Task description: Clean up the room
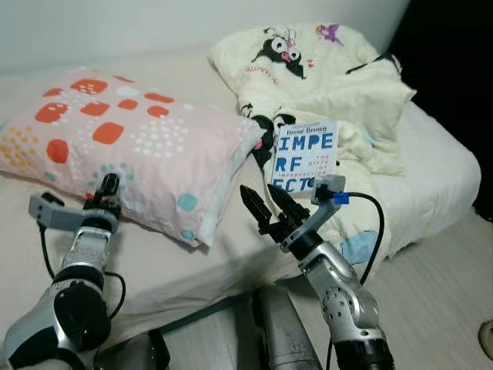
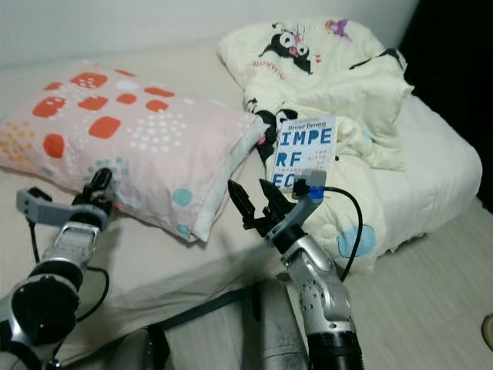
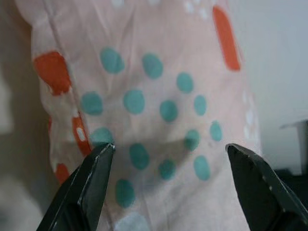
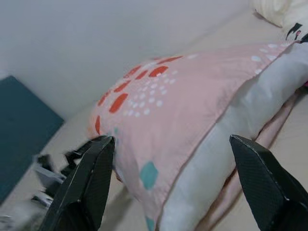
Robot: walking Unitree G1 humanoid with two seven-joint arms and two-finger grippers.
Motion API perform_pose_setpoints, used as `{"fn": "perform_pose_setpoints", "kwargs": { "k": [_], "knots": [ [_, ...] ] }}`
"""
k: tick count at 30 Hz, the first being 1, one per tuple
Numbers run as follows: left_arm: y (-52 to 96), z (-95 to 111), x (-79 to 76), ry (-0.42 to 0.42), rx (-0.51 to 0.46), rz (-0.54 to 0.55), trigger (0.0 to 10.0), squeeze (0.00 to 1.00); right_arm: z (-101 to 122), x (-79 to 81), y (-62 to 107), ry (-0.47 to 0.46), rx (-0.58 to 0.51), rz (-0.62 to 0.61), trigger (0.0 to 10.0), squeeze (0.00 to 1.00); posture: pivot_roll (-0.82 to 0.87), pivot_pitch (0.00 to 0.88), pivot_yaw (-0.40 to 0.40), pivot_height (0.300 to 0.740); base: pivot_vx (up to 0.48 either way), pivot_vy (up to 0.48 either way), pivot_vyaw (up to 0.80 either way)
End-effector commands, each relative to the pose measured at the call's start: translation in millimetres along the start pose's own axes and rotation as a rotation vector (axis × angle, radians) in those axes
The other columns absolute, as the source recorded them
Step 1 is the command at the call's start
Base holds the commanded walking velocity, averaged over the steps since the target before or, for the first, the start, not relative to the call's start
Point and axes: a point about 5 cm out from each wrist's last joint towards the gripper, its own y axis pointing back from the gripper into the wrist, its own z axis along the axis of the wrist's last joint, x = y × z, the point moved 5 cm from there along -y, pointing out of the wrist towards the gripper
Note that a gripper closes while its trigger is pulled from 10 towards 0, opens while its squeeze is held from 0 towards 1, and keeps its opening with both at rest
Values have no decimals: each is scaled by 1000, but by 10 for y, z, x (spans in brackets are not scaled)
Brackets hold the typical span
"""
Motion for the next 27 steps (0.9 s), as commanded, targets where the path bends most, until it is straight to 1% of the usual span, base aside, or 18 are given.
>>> {"fn": "perform_pose_setpoints", "kwargs": {
  "k": [1,2,3,4,7,11,14,15,16,17,18,20,21,22,23,25,26,27],
  "knots": [
    [1,20,17,-21,13,4,10000,0,6,74,30,-26,2,12,10000,0,-328,368,5,525,0,0,0],
    [-42,-52,-90,-33,33,-15,10000,0,181,214,57,-36,-30,50,10000,0,-351,395,15,515,0,0,0],
    [-42,-52,-90,-33,33,-15,10000,0,181,214,57,-36,-30,50,10000,0,-351,395,15,515,0,0,0],
    [-68,-84,-154,-54,43,-26,10000,0,295,316,85,-43,-46,74,10000,0,-366,407,16,505,0,0,0],
    [-74,-83,-167,-63,44,-29,10000,0,322,348,98,-45,-47,78,10000,0,-366,407,16,500,0,0,0],
    [-119,-16,-238,-76,24,-27,10000,0,429,465,142,-48,-58,99,10000,0,-384,435,18,485,0,0,0],
    [-182,38,-394,-13,1,-64,10000,0,513,542,178,-55,-70,113,10000,0,-389,453,22,470,0,0,0],
    [-182,38,-394,-13,1,-64,10000,0,513,542,178,-55,-70,113,10000,0,-389,453,22,470,0,0,0],
    [-199,34,-456,20,-1,-87,10000,0,527,561,187,-57,-70,117,10000,0,-390,457,23,465,0,0,0],
    [-220,9,-578,98,3,-142,10000,0,537,585,201,-63,-68,120,10000,0,-398,464,21,460,0,0,0],
    [-220,9,-578,98,3,-142,10000,0,537,585,201,-63,-68,120,10000,0,-398,464,21,460,0,0,0],
    [-247,-54,-872,196,24,-280,10000,0,541,607,217,-74,-63,120,10000,0,-400,465,19,450,0,0,0],
    [-247,-54,-872,196,24,-280,10000,0,541,607,217,-74,-63,120,10000,0,-400,465,19,450,0,0,0],
    [-254,-97,-1032,234,39,-348,10000,0,531,616,225,-78,-59,121,10000,0,-394,468,18,445,0,0,0],
    [-254,-97,-1032,234,39,-348,10000,0,531,616,225,-78,-59,121,10000,0,-394,468,18,445,0,0,0],
    [-259,-213,-1270,268,71,-422,10000,0,519,632,233,-89,-49,121,10000,0,-394,468,18,435,0,0,0],
    [-259,-213,-1270,268,71,-422,10000,0,519,632,233,-89,-49,121,10000,0,-394,468,18,435,0,0,0],
    [-263,-267,-1349,276,82,-434,10000,0,530,646,232,-94,-51,121,10000,0,-397,470,22,430,0,0,0]
  ]
}}
